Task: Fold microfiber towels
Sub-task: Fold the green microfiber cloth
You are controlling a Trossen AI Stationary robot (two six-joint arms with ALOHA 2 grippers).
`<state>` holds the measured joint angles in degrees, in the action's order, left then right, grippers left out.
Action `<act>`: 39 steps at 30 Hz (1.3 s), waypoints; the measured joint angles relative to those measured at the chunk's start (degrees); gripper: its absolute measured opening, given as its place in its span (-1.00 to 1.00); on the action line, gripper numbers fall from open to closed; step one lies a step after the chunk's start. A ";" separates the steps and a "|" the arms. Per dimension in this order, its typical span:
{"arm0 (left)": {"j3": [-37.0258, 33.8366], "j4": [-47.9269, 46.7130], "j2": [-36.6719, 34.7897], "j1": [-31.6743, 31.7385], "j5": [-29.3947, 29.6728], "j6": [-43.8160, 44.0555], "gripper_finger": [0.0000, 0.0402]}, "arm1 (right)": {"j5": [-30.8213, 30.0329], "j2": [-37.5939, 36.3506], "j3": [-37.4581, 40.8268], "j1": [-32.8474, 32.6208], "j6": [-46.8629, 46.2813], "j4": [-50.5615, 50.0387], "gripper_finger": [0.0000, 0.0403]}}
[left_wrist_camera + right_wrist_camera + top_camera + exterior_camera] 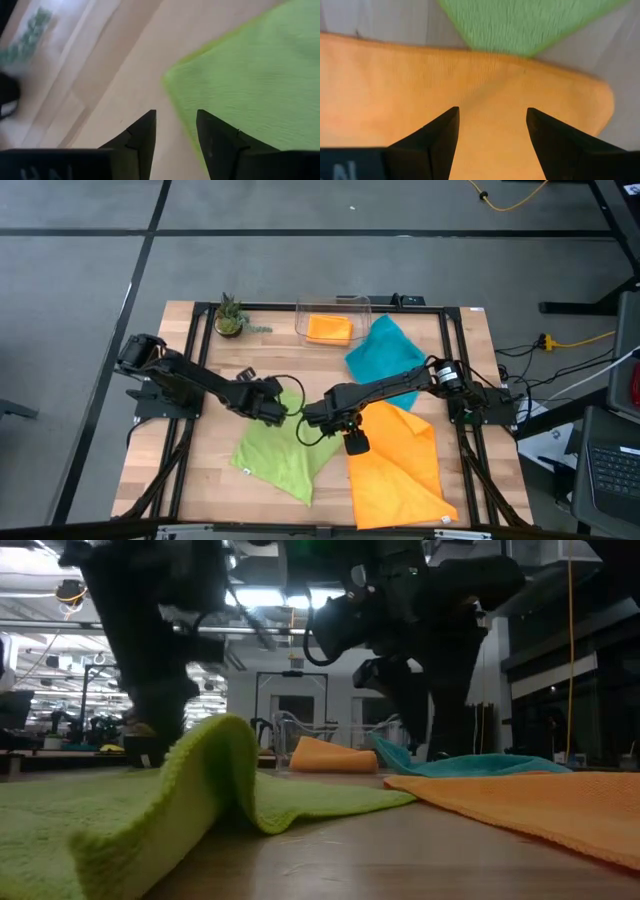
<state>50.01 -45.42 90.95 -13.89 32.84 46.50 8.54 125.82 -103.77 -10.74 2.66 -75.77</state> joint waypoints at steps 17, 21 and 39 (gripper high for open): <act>1.76 9.50 0.58 -1.49 -10.94 -10.76 -0.33 | -3.73 0.00 0.00 0.02 0.39 1.48 0.16; -0.85 11.70 0.60 1.03 -10.97 -11.08 -0.33 | -5.89 -0.76 0.17 0.02 0.03 0.62 0.16; -8.89 -1.19 0.20 1.61 -12.49 20.10 -0.33 | -11.01 -34.17 38.63 0.79 -18.24 22.52 0.16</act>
<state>41.12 -46.61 91.15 -12.29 20.35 66.60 -2.47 91.65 -65.13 -9.96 -15.58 -53.25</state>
